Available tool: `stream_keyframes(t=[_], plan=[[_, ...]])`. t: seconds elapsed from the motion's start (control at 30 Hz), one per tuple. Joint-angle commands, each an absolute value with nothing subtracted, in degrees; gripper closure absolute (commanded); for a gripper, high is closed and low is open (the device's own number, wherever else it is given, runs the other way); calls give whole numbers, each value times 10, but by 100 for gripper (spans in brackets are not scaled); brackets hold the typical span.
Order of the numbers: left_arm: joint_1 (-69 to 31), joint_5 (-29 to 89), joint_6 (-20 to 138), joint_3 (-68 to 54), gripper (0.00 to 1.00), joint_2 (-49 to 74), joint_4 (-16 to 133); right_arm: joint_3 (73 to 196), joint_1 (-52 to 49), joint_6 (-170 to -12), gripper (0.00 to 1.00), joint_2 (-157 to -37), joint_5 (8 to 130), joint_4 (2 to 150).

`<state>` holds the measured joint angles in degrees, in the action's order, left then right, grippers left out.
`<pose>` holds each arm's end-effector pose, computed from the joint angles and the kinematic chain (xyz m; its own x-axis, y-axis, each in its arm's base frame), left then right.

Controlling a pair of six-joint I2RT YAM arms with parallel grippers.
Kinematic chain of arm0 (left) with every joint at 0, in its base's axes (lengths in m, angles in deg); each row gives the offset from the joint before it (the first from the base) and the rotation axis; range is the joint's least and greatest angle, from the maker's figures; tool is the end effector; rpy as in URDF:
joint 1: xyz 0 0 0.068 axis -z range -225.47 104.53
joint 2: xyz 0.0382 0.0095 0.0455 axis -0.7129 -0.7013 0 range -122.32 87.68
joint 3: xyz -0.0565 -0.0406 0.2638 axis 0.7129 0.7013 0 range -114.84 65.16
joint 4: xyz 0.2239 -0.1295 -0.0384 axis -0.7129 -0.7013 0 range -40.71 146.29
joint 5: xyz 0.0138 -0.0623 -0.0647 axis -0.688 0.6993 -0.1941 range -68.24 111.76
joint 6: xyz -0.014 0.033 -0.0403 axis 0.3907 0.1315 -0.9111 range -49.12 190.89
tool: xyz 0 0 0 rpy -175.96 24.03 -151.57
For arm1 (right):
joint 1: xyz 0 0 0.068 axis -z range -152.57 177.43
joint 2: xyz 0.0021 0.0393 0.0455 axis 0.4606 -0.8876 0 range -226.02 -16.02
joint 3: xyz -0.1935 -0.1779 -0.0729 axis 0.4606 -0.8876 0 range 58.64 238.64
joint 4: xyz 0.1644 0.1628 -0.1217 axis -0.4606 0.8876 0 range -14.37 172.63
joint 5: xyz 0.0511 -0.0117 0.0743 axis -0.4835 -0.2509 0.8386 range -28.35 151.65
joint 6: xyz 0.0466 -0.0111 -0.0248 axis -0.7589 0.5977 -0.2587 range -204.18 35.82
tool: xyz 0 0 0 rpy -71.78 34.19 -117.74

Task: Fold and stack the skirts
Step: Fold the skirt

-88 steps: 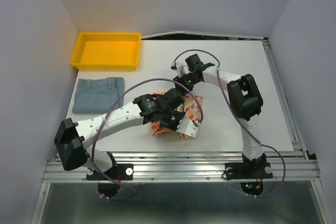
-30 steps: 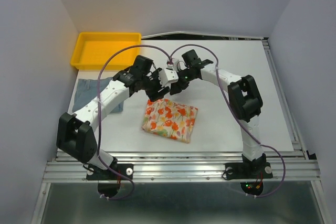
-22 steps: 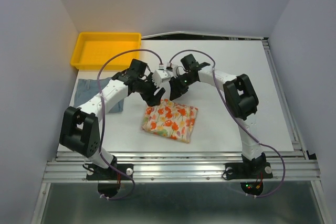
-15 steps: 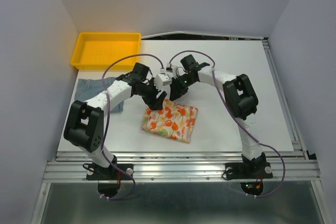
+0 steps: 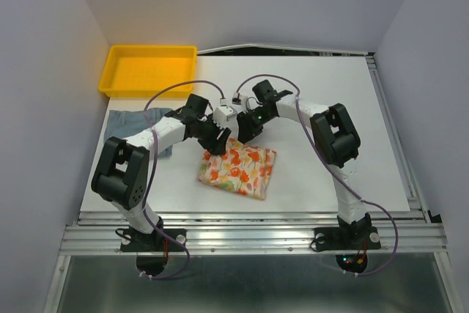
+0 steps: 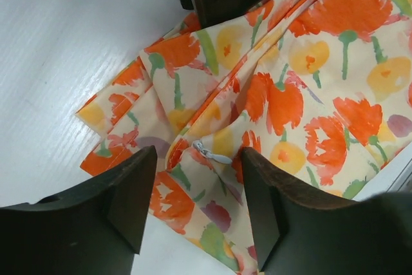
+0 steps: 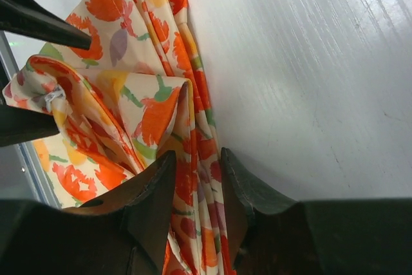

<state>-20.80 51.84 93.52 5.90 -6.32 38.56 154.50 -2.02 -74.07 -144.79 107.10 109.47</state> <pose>0.2995 -0.1571 0.2035 -0.4193 0.5591 -0.7153 0.8668 0.4807 -0.1324 0.3903 0.2495 0.1457 -0.6842 -0.5276 -0.5035 -0.7211 0.3859 0.5754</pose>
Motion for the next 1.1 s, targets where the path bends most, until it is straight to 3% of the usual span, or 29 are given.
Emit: stream_keyframes(t=[0.0,0.1,0.23,0.33,0.6,1.07], plan=[[-208,530,923,68,40,-39,395,1531,-28,-729,60,-1450,1067,1087],[-208,567,924,63,77,-48,390,1530,-28,-727,61,-1450,1070,1086],[-209,595,904,57,96,-30,413,1525,-33,-716,62,-1448,1069,1087],[-211,601,881,55,100,-9,444,1520,-39,-709,62,-1449,1070,1089],[-227,554,800,71,100,-10,540,1518,-44,-699,62,-1451,1070,1090],[-246,496,733,52,100,-178,590,1536,-44,-695,60,-1460,1035,1091]])
